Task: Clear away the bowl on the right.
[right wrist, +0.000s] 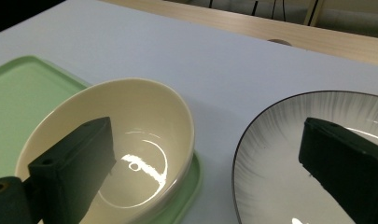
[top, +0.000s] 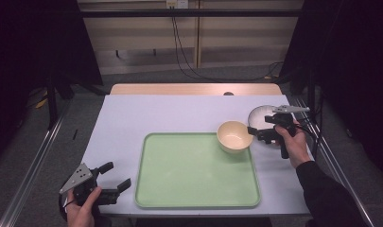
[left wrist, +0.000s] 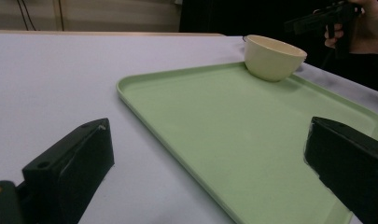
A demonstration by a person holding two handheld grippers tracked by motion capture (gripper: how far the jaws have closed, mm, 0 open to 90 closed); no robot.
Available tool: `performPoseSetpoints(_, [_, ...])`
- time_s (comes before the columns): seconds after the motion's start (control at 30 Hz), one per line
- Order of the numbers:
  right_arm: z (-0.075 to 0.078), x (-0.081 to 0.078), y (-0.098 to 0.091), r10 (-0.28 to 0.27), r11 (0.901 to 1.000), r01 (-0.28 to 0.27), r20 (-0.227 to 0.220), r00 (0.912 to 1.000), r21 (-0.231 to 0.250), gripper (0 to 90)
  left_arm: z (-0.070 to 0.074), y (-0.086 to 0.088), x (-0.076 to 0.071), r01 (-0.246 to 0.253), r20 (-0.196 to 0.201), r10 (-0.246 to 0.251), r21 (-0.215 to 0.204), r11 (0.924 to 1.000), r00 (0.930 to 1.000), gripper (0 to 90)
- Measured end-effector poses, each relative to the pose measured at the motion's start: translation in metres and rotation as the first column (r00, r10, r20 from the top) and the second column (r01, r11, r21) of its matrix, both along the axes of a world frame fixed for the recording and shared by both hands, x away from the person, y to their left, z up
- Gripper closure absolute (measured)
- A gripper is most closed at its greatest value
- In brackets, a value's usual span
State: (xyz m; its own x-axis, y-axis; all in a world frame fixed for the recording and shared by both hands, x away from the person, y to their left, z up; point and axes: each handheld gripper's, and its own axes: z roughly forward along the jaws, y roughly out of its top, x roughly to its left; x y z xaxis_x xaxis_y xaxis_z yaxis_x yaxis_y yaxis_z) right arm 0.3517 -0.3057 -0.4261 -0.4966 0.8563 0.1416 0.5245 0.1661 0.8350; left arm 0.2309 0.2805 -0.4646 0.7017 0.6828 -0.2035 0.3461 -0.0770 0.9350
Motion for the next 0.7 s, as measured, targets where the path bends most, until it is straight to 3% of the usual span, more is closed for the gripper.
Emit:
performPoseSetpoints(0.27, [0.001, -0.017, -0.011, -0.017, 0.9997, 0.017, 0.030, 0.9994, -0.020, 2.8, 0.000, 0.000, 0.000, 0.004, 0.001, -0.004, 0.009, 0.9999, 1.0000, 1.4])
performPoseSetpoints(0.7, [0.008, -0.050, -0.020, -0.021, 0.9994, 0.019, 0.049, 0.9986, 0.029, 2.8, 0.000, 0.000, 0.000, 0.004, 0.001, -0.004, 0.007, 1.0000, 1.0000, 1.5])
